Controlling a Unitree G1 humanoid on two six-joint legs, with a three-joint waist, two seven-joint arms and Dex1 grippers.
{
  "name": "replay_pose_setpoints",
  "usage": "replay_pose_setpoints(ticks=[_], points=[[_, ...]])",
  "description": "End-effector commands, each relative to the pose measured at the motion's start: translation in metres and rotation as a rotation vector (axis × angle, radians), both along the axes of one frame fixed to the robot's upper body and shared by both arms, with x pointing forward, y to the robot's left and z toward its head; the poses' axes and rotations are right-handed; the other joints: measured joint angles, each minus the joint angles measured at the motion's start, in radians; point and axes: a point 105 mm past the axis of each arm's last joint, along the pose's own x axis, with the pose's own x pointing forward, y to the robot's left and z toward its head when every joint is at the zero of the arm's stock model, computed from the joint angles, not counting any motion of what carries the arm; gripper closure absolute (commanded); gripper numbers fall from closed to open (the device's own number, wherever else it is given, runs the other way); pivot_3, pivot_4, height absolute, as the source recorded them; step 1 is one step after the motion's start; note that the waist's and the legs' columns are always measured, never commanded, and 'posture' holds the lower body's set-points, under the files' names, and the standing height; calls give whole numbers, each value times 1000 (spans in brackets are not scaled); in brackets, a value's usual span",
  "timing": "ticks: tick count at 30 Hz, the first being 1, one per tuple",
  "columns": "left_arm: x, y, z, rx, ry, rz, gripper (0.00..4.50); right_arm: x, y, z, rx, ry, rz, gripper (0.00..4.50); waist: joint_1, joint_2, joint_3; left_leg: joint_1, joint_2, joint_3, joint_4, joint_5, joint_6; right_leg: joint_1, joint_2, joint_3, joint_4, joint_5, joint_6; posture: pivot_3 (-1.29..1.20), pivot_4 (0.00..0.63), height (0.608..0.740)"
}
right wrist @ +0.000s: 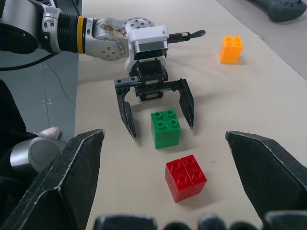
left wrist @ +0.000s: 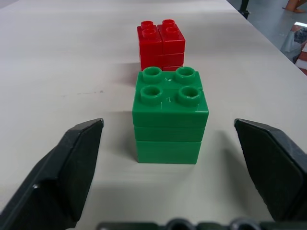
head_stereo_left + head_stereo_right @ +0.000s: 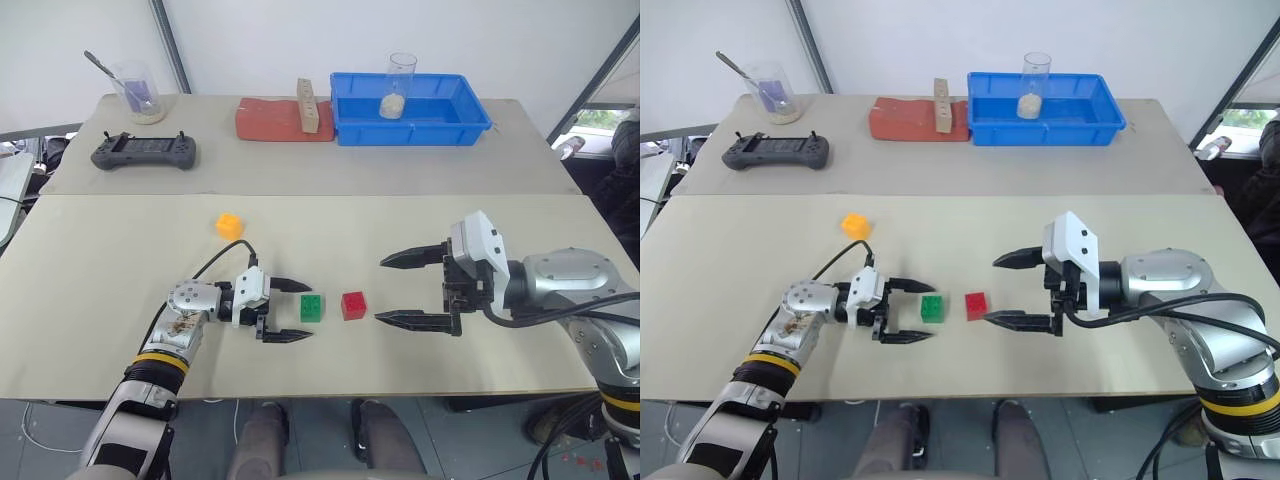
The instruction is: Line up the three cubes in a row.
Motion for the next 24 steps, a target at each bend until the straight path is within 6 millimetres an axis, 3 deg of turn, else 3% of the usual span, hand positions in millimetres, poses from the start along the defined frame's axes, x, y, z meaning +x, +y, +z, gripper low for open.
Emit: replay_pose_setpoints(ticks=[1,6,10,14,17,24], points=[[3,17,14,7,-47,50,39,0,6,9,19,-50,36,0,-6,0,0,0,0,0,0,0,0,0,0,0,0,0,0,0,150,740],[0,34,43,-39,-84,152,39,2,12,13,34,-59,61,0,-12,0,0,-1,1,0,0,0,0,0,0,0,0,0,0,0,150,740],[12,69,75,-205,-83,554,39,10,26,25,99,-82,64,0,-18,-1,1,-1,1,0,0,0,0,-1,-1,0,0,1,1,0,150,740],[18,101,72,-262,-115,888,39,10,38,36,143,-82,85,0,-15,-1,1,1,1,0,-1,0,0,0,0,-1,0,2,4,0,150,740],[21,121,57,-263,-123,1062,39,9,44,41,143,-87,99,0,-9,-1,1,1,1,0,-1,0,0,0,0,-1,0,2,3,0,150,740],[43,109,31,-291,-77,1120,39,14,44,39,117,-102,100,0,4,-1,1,0,0,0,0,0,0,0,-1,-1,-1,1,1,0,150,740]])
